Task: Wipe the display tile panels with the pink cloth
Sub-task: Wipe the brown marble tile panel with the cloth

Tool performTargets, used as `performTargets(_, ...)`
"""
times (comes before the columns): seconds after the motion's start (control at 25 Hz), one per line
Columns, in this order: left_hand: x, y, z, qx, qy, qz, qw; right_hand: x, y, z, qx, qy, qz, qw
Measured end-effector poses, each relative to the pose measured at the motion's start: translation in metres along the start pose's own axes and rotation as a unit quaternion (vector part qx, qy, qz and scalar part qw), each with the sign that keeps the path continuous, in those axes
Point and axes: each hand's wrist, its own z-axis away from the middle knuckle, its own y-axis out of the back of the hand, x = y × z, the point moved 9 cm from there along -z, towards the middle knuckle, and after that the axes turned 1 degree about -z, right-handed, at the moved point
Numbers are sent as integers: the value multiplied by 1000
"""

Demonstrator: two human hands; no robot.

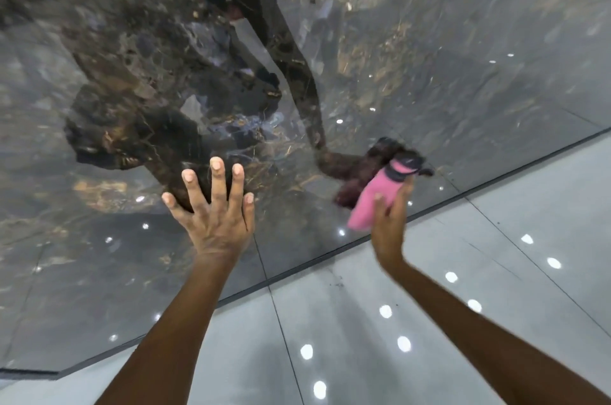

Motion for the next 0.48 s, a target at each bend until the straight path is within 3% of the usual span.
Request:
performTargets(0.08,0,-3,-2,-17,6,4,1000,2,52,-56,129,-38,37,990)
performTargets(0.12,0,1,-1,-33,16,16,999,-7,58,-57,155,-56,10,986)
performTargets(0.2,3,12,0,-71,44,71,994,-60,22,-24,112,39,82,990)
performTargets(0.24,6,19,-4,-88,67,103,988,-94,-10,2,40,154,155,975)
performTargets(0.28,6,30,-19,-88,88,135,983,-130,-45,34,-53,304,235,922)
performTargets(0.36,-7,57,-81,-42,104,186,976,-168,-83,66,-110,568,397,712)
performTargets(0.4,-19,72,-123,-8,94,198,976,-193,-79,50,-95,612,412,668)
performTargets(0.48,-54,103,-217,68,92,188,976,-256,-48,-14,-15,610,377,697)
